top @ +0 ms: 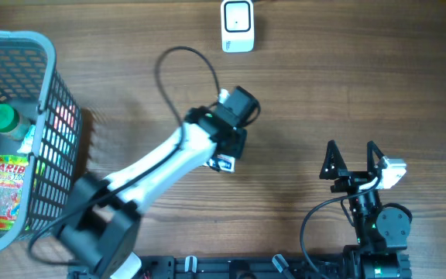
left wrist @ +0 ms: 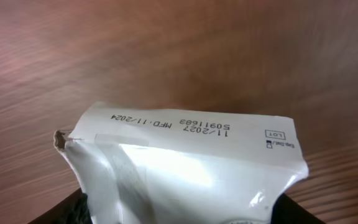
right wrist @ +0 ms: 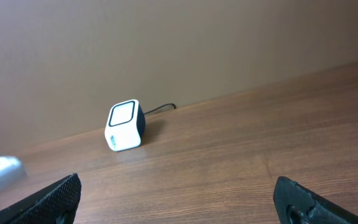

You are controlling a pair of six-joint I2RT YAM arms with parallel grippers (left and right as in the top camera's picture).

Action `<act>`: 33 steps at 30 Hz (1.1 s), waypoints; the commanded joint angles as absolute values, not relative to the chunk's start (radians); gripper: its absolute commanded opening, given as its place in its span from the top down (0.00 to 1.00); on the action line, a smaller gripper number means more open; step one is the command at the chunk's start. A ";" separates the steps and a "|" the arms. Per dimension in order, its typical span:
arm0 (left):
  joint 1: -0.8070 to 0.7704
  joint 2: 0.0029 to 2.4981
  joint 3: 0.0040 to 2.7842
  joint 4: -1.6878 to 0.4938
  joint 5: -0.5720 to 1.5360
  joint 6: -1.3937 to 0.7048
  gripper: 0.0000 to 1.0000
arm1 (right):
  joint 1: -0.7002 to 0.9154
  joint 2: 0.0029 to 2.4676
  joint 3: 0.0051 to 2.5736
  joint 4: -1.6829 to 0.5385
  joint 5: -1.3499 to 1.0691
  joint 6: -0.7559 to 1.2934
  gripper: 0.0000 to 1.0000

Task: Scan the item barcode
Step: 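Carry the white pack out with the left gripper and drop it on the table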

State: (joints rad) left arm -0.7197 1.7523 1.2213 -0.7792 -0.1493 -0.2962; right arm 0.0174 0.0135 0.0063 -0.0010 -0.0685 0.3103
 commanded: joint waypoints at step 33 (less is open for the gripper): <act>0.049 0.901 1.354 -0.797 -0.432 -0.410 0.00 | 0.021 0.009 0.005 0.001 -0.052 0.318 0.00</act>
State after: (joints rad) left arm -0.1230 0.9054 1.3460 -0.8032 -0.3786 -0.1535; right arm 0.0174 0.0139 0.0063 -0.0010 -0.0685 0.3107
